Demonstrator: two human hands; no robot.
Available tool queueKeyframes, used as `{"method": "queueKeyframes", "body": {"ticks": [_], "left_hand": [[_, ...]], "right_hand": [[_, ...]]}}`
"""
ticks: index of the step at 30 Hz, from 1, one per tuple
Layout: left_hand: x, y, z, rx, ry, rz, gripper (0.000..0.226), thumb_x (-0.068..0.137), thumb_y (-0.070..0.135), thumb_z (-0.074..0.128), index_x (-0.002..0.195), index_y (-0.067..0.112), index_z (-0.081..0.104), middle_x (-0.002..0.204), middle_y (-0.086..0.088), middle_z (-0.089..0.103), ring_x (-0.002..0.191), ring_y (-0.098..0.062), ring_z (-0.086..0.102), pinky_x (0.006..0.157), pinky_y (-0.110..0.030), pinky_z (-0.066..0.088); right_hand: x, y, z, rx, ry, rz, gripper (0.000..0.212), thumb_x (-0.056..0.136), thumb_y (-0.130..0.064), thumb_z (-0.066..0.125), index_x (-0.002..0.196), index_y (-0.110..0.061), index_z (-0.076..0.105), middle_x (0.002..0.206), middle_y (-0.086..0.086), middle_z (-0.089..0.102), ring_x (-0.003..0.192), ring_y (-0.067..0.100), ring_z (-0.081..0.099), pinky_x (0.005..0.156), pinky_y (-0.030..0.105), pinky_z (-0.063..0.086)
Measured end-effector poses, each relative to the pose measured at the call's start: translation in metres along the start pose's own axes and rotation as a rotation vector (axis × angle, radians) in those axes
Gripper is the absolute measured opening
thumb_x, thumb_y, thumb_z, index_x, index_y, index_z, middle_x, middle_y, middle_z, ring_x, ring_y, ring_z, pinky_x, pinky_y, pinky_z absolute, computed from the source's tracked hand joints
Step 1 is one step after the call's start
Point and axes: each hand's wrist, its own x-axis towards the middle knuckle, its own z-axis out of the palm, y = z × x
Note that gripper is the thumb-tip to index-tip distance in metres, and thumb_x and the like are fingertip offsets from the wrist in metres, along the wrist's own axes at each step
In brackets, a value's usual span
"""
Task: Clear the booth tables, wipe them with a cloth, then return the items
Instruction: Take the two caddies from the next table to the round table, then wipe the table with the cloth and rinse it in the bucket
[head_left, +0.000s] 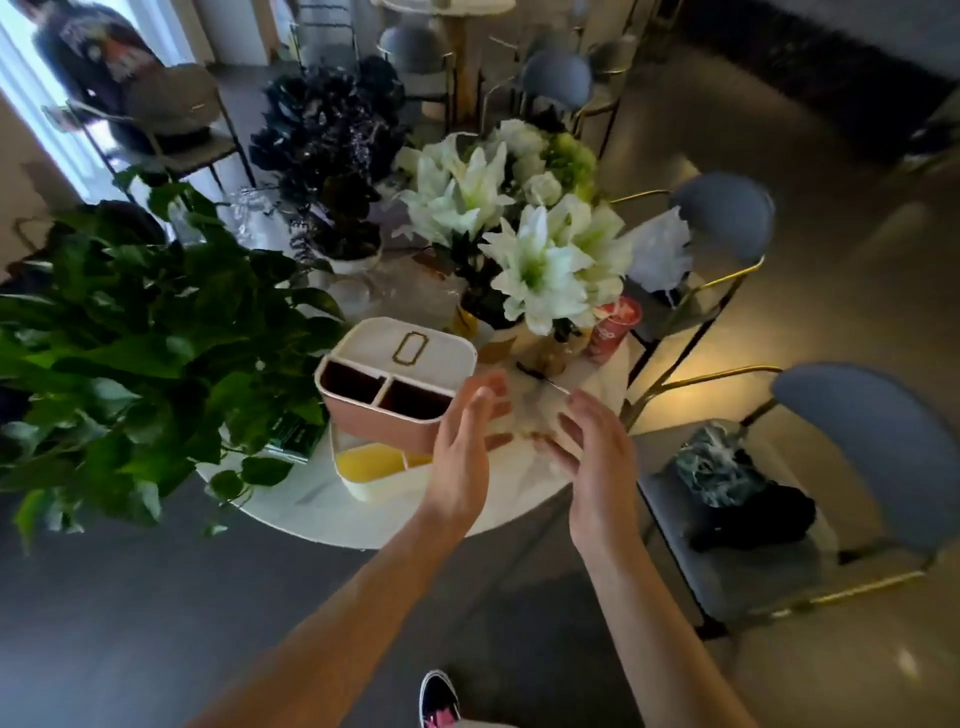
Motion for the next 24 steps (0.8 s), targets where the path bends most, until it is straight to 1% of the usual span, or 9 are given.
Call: {"method": "queueKeyframes", "body": {"ticks": [2,4,6,9,11,13,15,18,24], "left_hand": [[-0.008,0.004,0.028,0.003,-0.094,-0.024,0.045,0.094,0.052,0.041,0.115,0.023,0.067,0.113,0.003,0.072,0.106,-0.017,0.068,0.083,-0.033,0.058],[-0.018,0.003,0.057,0.033,-0.203,-0.064,0.047,0.093,0.052,0.038,0.116,0.023,0.067,0.111,0.004,0.073,0.103,-0.018,0.070,0.084,-0.037,0.058],[-0.033,-0.002,0.089,0.066,-0.330,-0.123,0.053,0.093,0.056,0.036,0.122,0.021,0.065,0.115,0.002,0.072,0.105,-0.017,0.070,0.087,-0.038,0.058],[-0.064,-0.014,0.141,0.125,-0.474,-0.180,0.041,0.107,0.047,0.034,0.123,0.023,0.063,0.119,0.001,0.071,0.107,-0.018,0.070,0.089,-0.040,0.059],[-0.102,-0.024,0.191,0.130,-0.577,-0.254,0.035,0.110,0.036,0.032,0.120,0.024,0.063,0.117,0.000,0.071,0.105,-0.019,0.070,0.082,-0.034,0.059],[-0.125,-0.032,0.217,0.121,-0.609,-0.304,0.033,0.110,0.032,0.032,0.116,0.024,0.063,0.116,-0.001,0.070,0.104,-0.020,0.069,0.079,-0.030,0.057],[-0.160,-0.038,0.249,0.103,-0.684,-0.370,0.033,0.110,0.030,0.031,0.115,0.021,0.063,0.117,-0.003,0.069,0.101,-0.019,0.068,0.080,-0.031,0.056],[-0.224,-0.055,0.296,0.124,-0.814,-0.453,0.031,0.109,0.028,0.033,0.108,0.023,0.064,0.111,-0.001,0.069,0.097,-0.017,0.068,0.086,-0.038,0.053],[-0.333,-0.103,0.360,0.200,-1.003,-0.549,0.032,0.108,0.031,0.035,0.110,0.022,0.066,0.114,-0.003,0.070,0.100,-0.020,0.068,0.085,-0.039,0.055]], "right_hand": [[-0.007,-0.016,-0.025,0.045,0.068,-0.023,0.023,0.102,-0.022,0.055,0.121,-0.017,0.066,0.126,0.005,0.065,0.117,0.017,0.061,0.098,0.040,0.054],[-0.014,-0.028,-0.055,0.074,0.151,-0.053,0.022,0.102,-0.022,0.053,0.117,-0.015,0.068,0.120,0.005,0.068,0.113,0.017,0.064,0.097,0.040,0.054],[-0.024,-0.036,-0.091,0.100,0.252,-0.081,0.021,0.102,-0.022,0.054,0.114,-0.015,0.070,0.113,0.003,0.071,0.107,0.014,0.067,0.095,0.038,0.055],[-0.047,-0.045,-0.151,0.116,0.406,-0.110,0.023,0.102,-0.021,0.054,0.117,-0.013,0.069,0.117,0.006,0.069,0.109,0.017,0.066,0.097,0.040,0.055],[-0.071,-0.048,-0.212,0.147,0.535,-0.153,0.018,0.101,-0.021,0.054,0.109,-0.018,0.071,0.112,0.004,0.070,0.105,0.014,0.066,0.097,0.041,0.054],[-0.087,-0.048,-0.245,0.143,0.570,-0.175,0.017,0.099,-0.023,0.057,0.107,-0.020,0.071,0.110,0.001,0.071,0.106,0.015,0.066,0.097,0.042,0.054],[-0.110,-0.047,-0.287,0.182,0.638,-0.194,0.023,0.093,-0.027,0.059,0.110,-0.017,0.070,0.109,0.002,0.070,0.102,0.014,0.066,0.089,0.036,0.055],[-0.153,-0.045,-0.355,0.255,0.789,-0.235,0.015,0.099,-0.013,0.053,0.101,-0.017,0.068,0.091,-0.001,0.066,0.085,0.010,0.062,0.071,0.024,0.050],[-0.230,-0.018,-0.464,0.356,1.041,-0.222,0.019,0.100,-0.007,0.051,0.098,-0.017,0.066,0.097,0.001,0.064,0.095,0.016,0.060,0.074,0.029,0.050]]}}
